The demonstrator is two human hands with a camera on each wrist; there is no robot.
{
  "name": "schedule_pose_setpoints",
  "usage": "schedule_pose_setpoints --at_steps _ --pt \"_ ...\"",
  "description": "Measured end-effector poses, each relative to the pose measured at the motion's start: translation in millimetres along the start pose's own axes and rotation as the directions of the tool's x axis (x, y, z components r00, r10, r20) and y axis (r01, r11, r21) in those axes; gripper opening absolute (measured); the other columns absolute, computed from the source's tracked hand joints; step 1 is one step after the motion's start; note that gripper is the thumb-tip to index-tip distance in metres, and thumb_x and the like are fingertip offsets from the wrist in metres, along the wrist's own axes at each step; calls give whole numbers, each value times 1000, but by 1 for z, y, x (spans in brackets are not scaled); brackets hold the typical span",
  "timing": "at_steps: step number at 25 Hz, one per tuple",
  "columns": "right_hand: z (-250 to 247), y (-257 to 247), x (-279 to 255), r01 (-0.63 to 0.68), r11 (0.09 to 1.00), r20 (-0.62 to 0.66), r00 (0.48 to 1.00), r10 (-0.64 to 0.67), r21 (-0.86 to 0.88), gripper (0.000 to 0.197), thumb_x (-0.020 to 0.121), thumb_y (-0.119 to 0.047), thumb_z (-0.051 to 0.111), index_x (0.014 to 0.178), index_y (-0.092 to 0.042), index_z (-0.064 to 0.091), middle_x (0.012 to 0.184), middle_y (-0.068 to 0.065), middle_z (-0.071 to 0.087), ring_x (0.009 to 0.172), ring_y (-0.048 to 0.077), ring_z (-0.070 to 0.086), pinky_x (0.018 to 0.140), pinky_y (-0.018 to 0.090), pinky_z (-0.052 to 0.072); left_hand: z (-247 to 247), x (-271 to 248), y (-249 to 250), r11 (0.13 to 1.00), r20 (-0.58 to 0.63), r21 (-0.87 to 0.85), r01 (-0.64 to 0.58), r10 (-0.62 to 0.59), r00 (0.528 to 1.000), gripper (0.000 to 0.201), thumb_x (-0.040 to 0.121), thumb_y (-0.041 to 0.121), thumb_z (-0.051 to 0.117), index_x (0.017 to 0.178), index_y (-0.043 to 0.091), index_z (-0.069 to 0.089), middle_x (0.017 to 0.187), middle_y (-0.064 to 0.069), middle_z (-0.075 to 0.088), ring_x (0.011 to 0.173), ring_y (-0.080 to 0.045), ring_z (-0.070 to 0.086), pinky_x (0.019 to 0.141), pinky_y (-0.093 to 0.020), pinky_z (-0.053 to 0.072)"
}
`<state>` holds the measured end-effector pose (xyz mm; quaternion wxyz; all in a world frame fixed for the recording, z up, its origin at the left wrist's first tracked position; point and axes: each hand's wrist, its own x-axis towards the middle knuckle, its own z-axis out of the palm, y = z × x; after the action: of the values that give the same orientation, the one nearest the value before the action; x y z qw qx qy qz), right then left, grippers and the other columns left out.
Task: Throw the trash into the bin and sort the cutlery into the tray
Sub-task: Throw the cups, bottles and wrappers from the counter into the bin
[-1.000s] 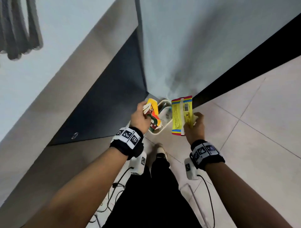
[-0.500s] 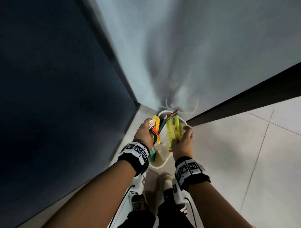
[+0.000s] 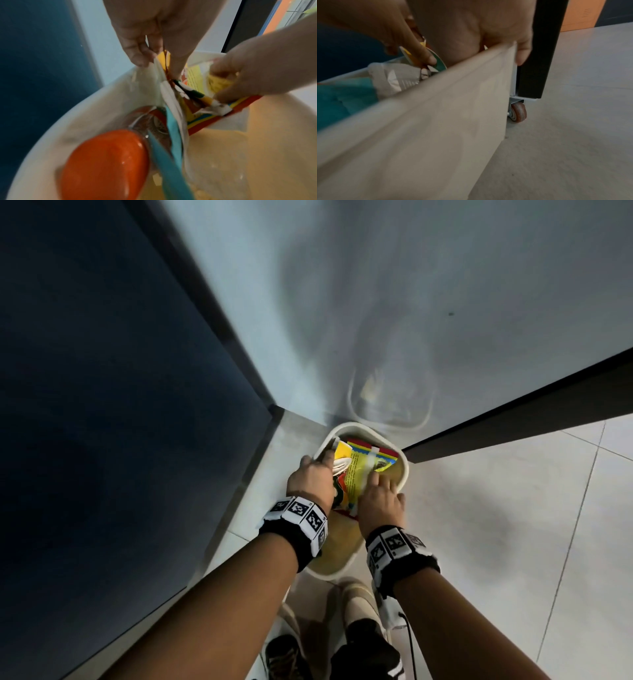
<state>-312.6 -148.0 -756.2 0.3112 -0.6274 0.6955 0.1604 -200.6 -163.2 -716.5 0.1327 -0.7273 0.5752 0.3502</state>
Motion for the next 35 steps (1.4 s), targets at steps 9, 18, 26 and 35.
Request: schedule_pose_setpoints --at_steps 9,18,26,35 --pt "-9 -2 -32 -55 996 -3 998 55 -74 50 92 -18 46 136 2 33 141 17 34 129 32 34 104 39 36 4 -34 1 996 -4 -88 29 -29 1000 36 97 28 37 127 9 43 117 -15 64 109 -33 61 85 -37 49" --pt "-17 14 -25 -77 989 47 996 71 129 43 87 -16 59 124 -3 41 117 21 59 114 34 51 90 42 48 14 -56 -7 890 -294 -435 -137 3 956 52 90 34 31 125 0 49 107 -22 68 97 -38 64 76 -38 48" --pt "-24 26 -31 -13 984 -10 1000 15 180 49 87 -19 58 131 -4 44 129 15 48 120 32 45 99 40 43 29 -32 14 992 88 129 18 -29 996 42 93 19 47 133 9 42 135 -12 51 126 -29 47 97 -41 45" --pt "-160 8 -145 253 960 90 960 -264 121 32 88 -14 51 119 -9 57 119 16 59 109 34 58 93 40 50 -112 -162 43 904 -47 -423 65 -94 994 37 88 24 55 125 18 57 128 -9 55 117 -26 55 102 -32 45"
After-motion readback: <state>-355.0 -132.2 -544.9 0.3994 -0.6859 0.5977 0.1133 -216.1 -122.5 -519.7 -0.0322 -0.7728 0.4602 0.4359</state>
